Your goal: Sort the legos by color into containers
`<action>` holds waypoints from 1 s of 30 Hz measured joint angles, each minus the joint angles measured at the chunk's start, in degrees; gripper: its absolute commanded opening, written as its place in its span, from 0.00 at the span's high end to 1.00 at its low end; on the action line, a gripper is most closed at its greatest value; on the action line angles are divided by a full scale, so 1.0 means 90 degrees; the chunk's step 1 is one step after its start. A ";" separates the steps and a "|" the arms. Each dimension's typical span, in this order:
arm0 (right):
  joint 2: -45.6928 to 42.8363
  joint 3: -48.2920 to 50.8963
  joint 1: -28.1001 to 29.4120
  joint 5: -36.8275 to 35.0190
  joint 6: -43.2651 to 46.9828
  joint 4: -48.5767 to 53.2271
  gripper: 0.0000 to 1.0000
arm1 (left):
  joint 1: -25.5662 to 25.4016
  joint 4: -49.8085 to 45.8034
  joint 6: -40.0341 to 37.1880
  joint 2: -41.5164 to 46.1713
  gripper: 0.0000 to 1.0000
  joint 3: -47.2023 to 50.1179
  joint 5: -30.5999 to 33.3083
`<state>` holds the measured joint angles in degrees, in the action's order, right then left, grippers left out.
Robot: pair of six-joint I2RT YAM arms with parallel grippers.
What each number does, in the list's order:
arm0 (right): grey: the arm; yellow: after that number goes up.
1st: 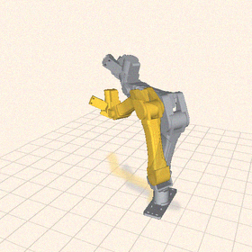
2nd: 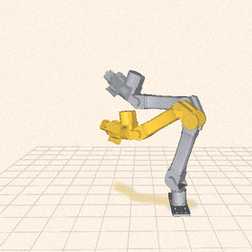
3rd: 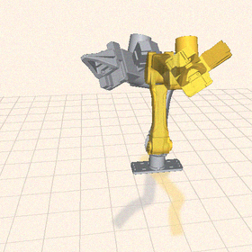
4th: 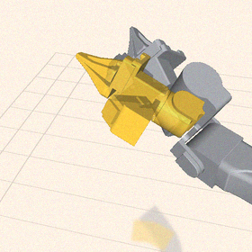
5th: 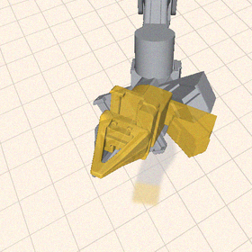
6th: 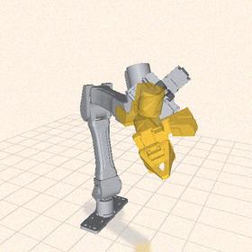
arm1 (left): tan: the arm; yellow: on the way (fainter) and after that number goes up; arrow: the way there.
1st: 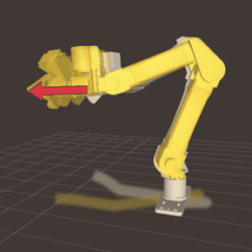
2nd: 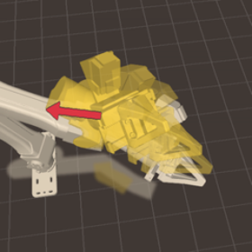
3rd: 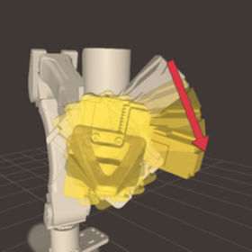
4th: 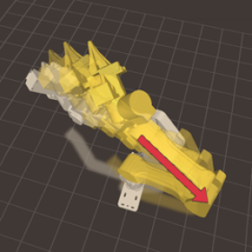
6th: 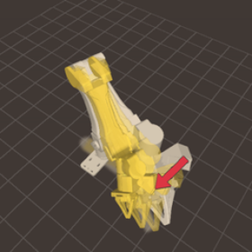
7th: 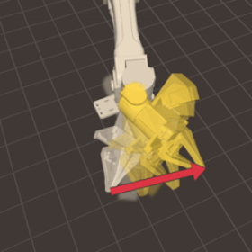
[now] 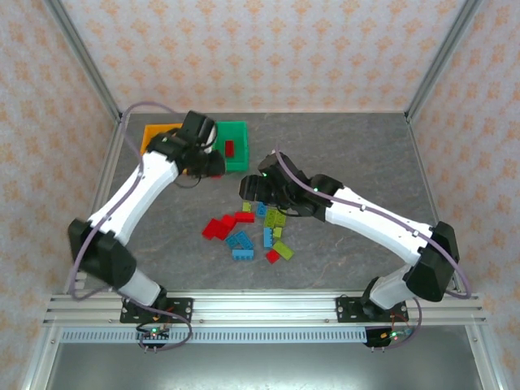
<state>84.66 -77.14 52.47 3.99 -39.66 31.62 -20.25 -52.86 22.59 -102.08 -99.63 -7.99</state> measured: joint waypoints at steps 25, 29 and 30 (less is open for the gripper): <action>-0.1503 0.1146 0.0000 -0.1472 -0.0862 0.0610 0.24 | 0.0185 -0.0330 -0.0073 -0.2919 0.50 -0.3473 0.0743; -0.0107 0.0372 0.0000 -0.1321 -0.0646 0.0838 0.27 | 0.0070 0.0146 -0.0194 -0.0420 0.50 -0.1297 0.0464; 0.0238 0.0153 0.0000 -0.1236 -0.0590 0.0896 0.27 | 0.0032 0.0267 -0.0209 0.0260 0.50 -0.0835 0.0410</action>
<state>86.80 -75.77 52.47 -7.14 -44.97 39.68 -19.97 -50.46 20.71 -99.74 -107.15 -4.29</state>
